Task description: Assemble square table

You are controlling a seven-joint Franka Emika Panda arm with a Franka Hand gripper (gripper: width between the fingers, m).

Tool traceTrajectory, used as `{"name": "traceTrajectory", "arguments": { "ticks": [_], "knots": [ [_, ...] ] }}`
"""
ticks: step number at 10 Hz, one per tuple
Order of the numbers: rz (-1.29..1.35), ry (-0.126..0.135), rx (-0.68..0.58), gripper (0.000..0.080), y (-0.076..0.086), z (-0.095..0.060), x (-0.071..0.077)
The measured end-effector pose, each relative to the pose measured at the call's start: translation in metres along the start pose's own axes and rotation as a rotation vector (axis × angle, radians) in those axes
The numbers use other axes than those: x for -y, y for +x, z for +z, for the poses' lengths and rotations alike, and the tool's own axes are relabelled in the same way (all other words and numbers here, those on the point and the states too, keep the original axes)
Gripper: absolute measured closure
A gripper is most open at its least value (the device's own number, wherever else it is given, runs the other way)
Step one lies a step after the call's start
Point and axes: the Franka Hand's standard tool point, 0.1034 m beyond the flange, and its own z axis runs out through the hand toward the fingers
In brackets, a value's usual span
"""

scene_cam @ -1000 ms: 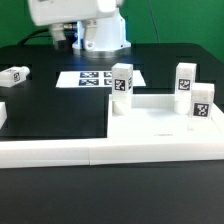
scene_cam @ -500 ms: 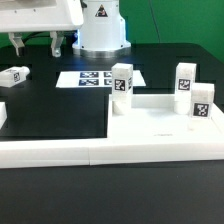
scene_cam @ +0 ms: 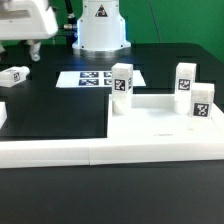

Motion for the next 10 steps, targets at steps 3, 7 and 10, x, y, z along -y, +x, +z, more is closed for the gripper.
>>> {"name": "traceTrajectory", "arguments": {
  "ticks": [3,7,10],
  "knots": [
    [0.013,0.023,0.194,0.0151,0.004,0.003,-0.015],
    [0.015,0.040,0.499,0.0151,-0.011,0.017,-0.034],
    [0.065,0.019,0.706,0.0151,-0.016,0.036,-0.070]
  ]
}}
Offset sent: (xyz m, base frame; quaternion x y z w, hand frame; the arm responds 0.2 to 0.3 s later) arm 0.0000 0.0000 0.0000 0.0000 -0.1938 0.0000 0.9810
